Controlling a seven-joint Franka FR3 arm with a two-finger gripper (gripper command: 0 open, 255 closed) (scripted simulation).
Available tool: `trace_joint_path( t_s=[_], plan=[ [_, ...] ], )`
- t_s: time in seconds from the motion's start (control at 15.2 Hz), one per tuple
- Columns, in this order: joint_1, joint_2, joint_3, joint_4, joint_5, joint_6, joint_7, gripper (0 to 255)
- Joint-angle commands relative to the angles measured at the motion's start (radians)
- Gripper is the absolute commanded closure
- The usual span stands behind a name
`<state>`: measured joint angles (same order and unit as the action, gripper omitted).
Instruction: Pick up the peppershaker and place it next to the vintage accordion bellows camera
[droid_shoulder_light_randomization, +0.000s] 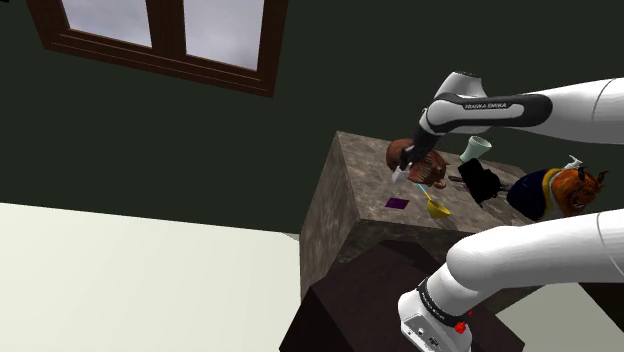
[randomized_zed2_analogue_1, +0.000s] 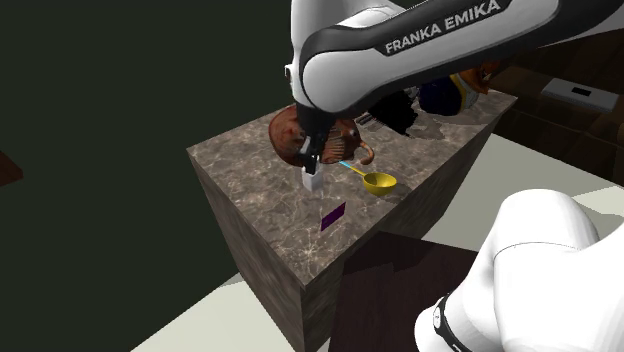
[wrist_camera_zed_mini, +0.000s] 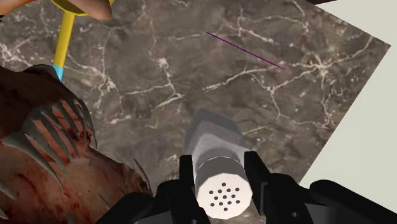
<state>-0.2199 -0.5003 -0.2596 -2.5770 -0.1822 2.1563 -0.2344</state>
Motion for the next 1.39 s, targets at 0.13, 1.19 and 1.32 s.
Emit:
trace_joint_path(
  t_s=[0.13,1.19,1.32],
  plan=[
    [0.001,-0.023,0.007,0.040,0.004,-0.064,-0.002,255],
    [0.008,-0.061,0.032,0.228,0.023,-0.289,-0.011,255],
    [0.009,-0.062,0.034,0.254,0.026,-0.316,-0.012,255]
  ],
)
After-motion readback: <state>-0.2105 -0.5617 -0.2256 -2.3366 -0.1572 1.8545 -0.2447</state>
